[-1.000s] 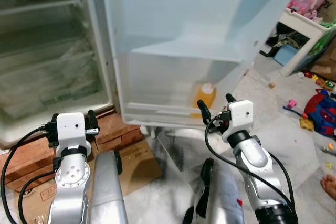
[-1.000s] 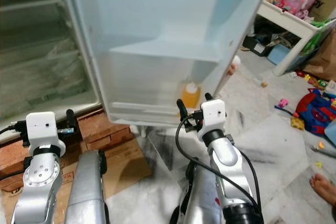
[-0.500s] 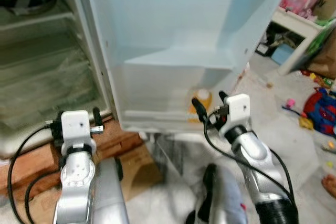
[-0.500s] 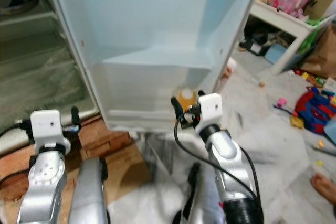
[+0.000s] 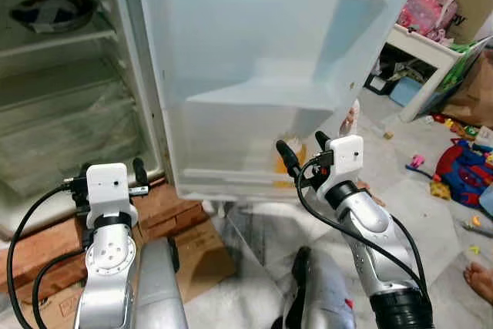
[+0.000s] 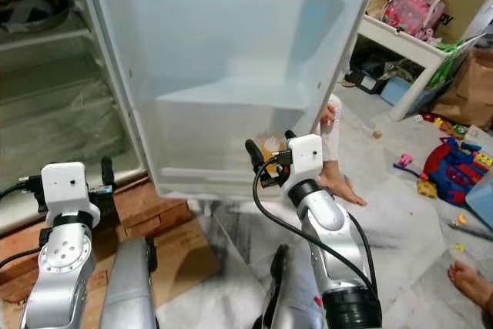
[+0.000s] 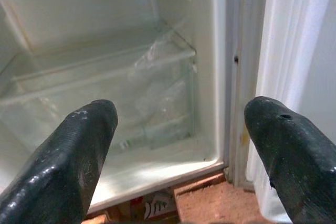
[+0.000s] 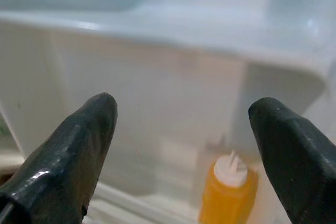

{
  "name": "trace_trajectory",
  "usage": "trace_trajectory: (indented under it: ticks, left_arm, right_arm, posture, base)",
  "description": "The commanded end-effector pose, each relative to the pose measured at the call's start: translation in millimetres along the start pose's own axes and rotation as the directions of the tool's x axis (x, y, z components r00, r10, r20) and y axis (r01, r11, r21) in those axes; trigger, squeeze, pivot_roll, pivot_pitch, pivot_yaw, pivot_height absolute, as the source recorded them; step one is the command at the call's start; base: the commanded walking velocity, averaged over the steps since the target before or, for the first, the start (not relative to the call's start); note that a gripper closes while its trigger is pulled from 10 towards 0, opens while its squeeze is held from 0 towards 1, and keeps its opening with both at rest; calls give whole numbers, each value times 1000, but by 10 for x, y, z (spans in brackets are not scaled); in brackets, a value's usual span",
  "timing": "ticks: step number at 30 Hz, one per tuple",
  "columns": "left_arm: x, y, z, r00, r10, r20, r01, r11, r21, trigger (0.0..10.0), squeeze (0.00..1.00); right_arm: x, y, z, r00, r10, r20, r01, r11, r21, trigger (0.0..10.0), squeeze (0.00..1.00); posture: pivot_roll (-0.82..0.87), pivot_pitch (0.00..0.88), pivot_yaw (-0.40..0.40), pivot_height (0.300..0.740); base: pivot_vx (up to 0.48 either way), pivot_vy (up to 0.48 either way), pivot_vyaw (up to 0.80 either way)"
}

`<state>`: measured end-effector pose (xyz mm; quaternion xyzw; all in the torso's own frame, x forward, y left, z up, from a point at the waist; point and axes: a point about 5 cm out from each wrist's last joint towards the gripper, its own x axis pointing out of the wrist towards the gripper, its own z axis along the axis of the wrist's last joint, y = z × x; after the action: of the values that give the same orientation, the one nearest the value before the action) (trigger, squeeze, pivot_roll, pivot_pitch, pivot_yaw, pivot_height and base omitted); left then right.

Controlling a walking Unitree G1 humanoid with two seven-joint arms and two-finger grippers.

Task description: Restocking fridge

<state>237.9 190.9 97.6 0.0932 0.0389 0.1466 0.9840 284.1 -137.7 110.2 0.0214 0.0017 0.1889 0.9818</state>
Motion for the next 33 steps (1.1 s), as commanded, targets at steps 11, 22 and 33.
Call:
trace_trajectory:
  ticks: [11,22,33]
  left_arm:
    - [-210,58,-44,991,-137,-5,137,990,43,10000,0]
    - [-497,117,-168,968,-248,-37,251,962,108,10000,0]
    - [-474,58,-135,964,-267,-13,266,958,105,10000,0]
  right_arm:
    - [-463,-18,-116,996,-5,-86,7,1000,25,10000,0]
    - [-991,-114,-274,968,-88,-237,107,992,69,10000,0]
    - [-984,-116,-263,964,-92,-250,115,990,78,10000,0]
  posture:
    - [79,0,-92,677]
    - [63,0,-92,740]
    - [65,0,-92,740]
  base:
    - [0,0,0]
    - [0,0,0]
    - [0,0,0]
